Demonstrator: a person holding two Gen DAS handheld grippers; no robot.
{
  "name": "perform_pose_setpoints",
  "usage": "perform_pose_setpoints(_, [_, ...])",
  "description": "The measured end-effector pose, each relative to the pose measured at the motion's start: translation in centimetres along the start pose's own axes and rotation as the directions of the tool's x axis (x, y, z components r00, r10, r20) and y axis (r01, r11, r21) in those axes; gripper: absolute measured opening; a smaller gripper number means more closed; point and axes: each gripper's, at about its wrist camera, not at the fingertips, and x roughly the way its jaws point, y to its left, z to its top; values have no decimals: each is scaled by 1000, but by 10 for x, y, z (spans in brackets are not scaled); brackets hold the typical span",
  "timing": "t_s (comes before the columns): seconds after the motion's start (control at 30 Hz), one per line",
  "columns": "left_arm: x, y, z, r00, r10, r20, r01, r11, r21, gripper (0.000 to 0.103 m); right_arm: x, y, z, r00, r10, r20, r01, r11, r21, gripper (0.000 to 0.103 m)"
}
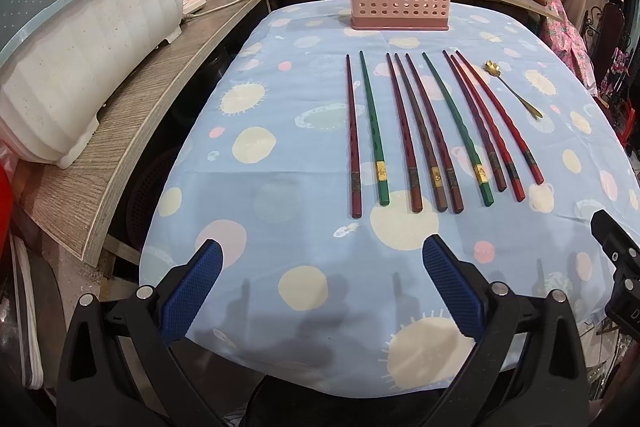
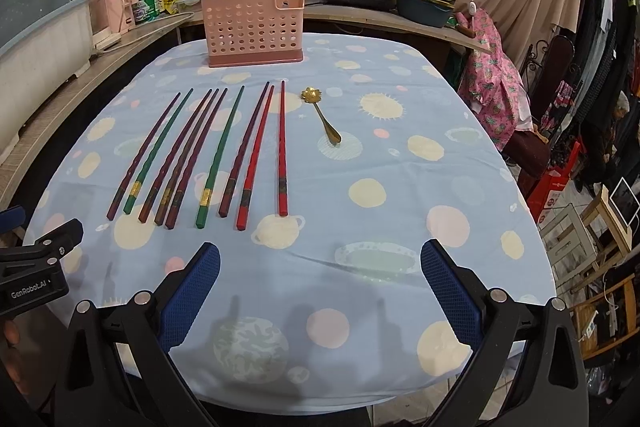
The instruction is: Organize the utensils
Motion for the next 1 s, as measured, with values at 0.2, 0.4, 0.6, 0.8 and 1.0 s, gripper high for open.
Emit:
perform_pose_setpoints(0.2, [0,0,0,1000,0,-2,0,1000,-2,95,0,0,0,1000,-1,0,1,1000,-2,96])
perform_pose_setpoints(0.4, [-1,0,-1,1000,-1,-2,1,1000,-2,95,0,1,0,1000,-1,3,1,1000,-5,96])
perform_pose_setpoints(0.6, [0,0,0,1000,-1,-3,1,1000,-2,94,0,2,0,1000,-3,4,3,1000,-7,96])
perform_pose_setpoints(0.8, [-1,-1,0,1000,-1,-1,1,1000,1,94,0,3,1,1000,-3,7,3,1000,-9,96])
perform_pose_setpoints(1.0, [-2,-3,3,1000,-1,0,1,1000,3,94,0,3,1,1000,-2,7,2,1000,-8,96])
